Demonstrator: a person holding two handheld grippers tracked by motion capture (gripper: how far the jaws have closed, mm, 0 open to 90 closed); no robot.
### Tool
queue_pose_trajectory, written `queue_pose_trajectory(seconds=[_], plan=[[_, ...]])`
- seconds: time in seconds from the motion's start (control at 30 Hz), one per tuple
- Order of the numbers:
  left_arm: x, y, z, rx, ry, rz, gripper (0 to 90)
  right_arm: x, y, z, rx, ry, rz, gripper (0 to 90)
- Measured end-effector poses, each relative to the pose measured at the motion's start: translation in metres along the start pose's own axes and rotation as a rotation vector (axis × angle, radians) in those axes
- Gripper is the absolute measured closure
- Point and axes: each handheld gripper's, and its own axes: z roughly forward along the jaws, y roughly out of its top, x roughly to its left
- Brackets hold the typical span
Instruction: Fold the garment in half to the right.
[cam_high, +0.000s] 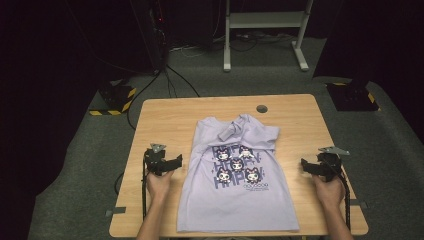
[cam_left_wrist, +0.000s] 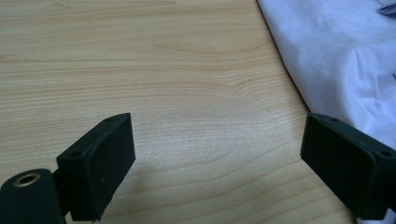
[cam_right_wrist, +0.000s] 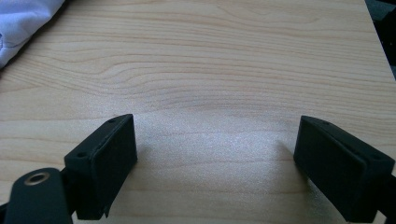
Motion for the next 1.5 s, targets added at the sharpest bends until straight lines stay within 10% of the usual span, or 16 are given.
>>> queue_pose_trajectory(seconds=[1.13,1.33,1.5], plan=[[0.001,-0.007,0.012,0.067,0.112,0.018,1.7,0.000,0.001,0.002,0.014,-0.003,0.007,6.1],[-0.010,-0.001,0.014,0.056,0.033,0.015,3.0,0.005,0.009,0.003,0.054,0.007,-0.004,6.9],[-0.041,0.012,0.010,0.014,-0.080,0.073,3.6,0.035,0.019,0.000,0.008,0.104,-0.081,8.8]])
